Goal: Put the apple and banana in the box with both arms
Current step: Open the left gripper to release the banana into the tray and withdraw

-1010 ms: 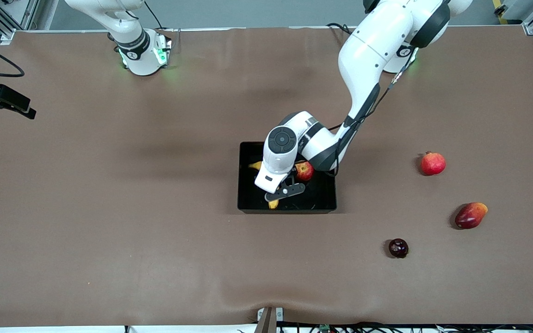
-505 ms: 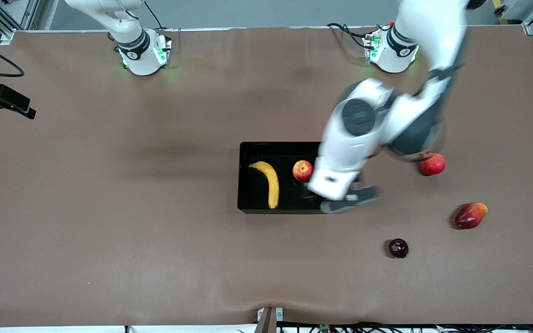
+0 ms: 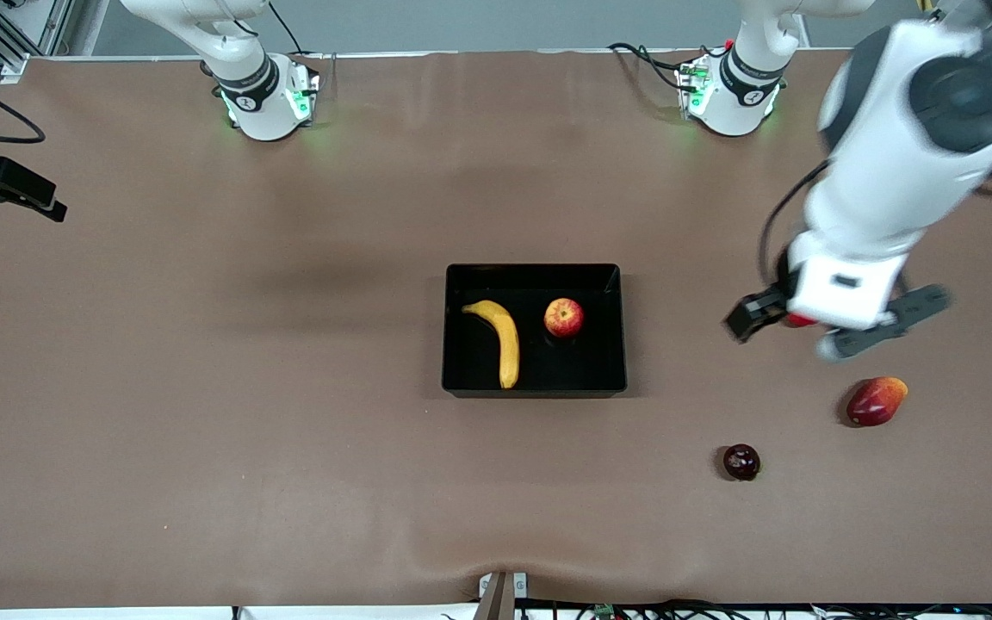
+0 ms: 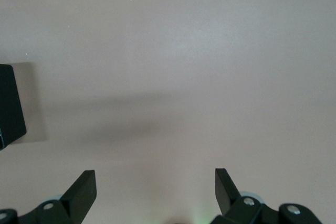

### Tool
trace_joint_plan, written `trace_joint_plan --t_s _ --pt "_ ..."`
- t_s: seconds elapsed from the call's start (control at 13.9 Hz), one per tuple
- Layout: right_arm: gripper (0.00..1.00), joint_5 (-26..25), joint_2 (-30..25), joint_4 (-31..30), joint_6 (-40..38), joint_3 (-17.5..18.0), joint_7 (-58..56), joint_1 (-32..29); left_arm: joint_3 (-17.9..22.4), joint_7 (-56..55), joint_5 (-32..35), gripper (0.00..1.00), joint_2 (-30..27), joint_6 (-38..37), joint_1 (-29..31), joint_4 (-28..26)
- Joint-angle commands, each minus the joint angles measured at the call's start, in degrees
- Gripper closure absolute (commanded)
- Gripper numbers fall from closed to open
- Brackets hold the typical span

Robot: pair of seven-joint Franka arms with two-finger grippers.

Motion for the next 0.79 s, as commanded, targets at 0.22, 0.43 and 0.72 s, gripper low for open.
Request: trace_joint_plan --t_s 0.22,0.43,0.72 --pt "0.00 0.01 0.41 1.12 -0.54 0.17 -0.82 -0.48 -0.31 15.03 -2.16 0.00 -7.87 -6.35 7.24 -2.80" --pt "0.00 0.01 0.41 1.12 -0.54 0.17 -0.82 -0.48 3.44 21.46 -4.01 0.00 -11.73 -8.82 8.13 -5.34" --pt "0.00 0.01 0.32 1.12 -0.45 0.17 -0.82 -0.48 12.50 35.95 -8.14 0.00 -15.96 -11.27 7.43 -9.05"
